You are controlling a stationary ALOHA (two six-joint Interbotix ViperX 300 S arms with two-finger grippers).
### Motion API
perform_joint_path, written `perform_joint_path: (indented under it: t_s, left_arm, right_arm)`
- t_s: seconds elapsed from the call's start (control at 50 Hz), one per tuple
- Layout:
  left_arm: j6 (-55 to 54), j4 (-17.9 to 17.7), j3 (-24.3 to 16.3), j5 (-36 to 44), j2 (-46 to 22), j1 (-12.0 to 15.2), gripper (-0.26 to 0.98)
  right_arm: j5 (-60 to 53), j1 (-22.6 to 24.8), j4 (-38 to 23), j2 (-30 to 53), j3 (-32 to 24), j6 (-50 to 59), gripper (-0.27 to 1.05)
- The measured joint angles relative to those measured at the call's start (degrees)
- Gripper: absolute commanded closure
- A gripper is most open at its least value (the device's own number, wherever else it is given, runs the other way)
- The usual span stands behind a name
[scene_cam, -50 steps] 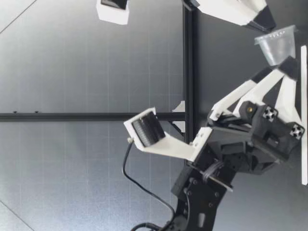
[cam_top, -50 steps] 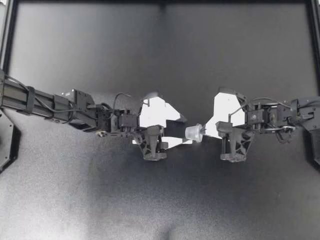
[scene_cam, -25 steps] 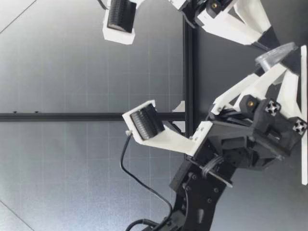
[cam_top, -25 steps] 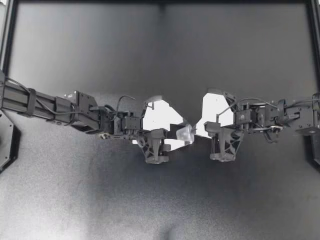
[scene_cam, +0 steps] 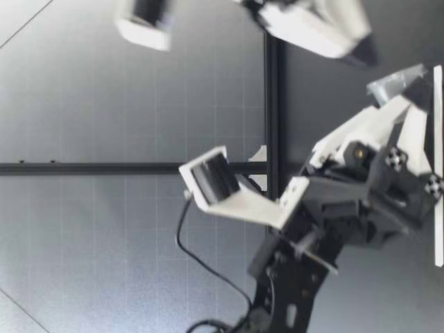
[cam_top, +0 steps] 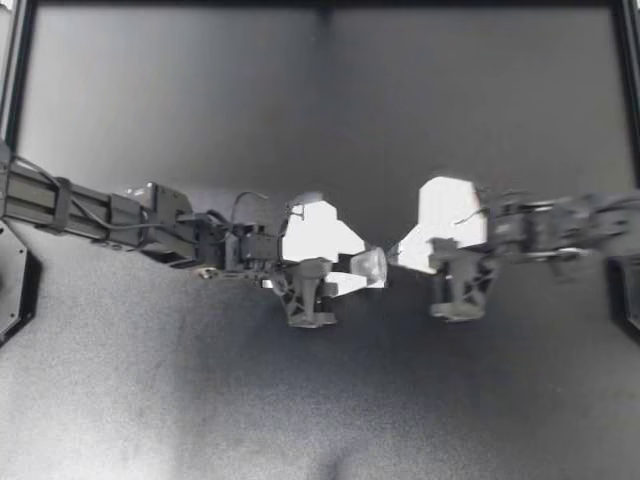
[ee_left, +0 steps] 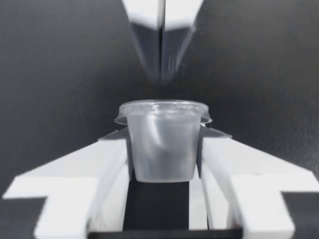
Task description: Pick up the plastic cup and open its lid.
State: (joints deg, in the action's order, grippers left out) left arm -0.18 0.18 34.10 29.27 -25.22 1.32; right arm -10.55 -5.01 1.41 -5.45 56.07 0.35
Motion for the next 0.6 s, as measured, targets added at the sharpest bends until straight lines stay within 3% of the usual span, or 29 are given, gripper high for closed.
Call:
perform_joint_path:
  t_s: [0.2, 0.36, 0.46, 0.6]
  left_arm:
    - [-0.97, -0.53, 7.12, 9.67, 6.33, -0.35, 0.51]
    - [-3.43, -0.88, 13.62, 20.65, 12.66, -0.62, 0.51]
    - [-4.39, -0.88, 17.75, 29.88, 15.21, -0.7, 0.51]
    - [-5.36, -0.62, 21.01, 41.48, 16.7, -0.7, 0.51]
  right_arm:
    - [-9.58, 0.18, -2.99, -14.59, 2.02, -0.97, 0.96]
    - [-17.67, 0.35, -10.11, -16.52, 2.46, -2.46, 0.89]
    - [-21.53, 0.44, -13.8, -15.29, 2.02, -6.06, 0.79]
    - [-23.38, 0.53, -15.47, -12.3, 0.18, -14.33, 0.53]
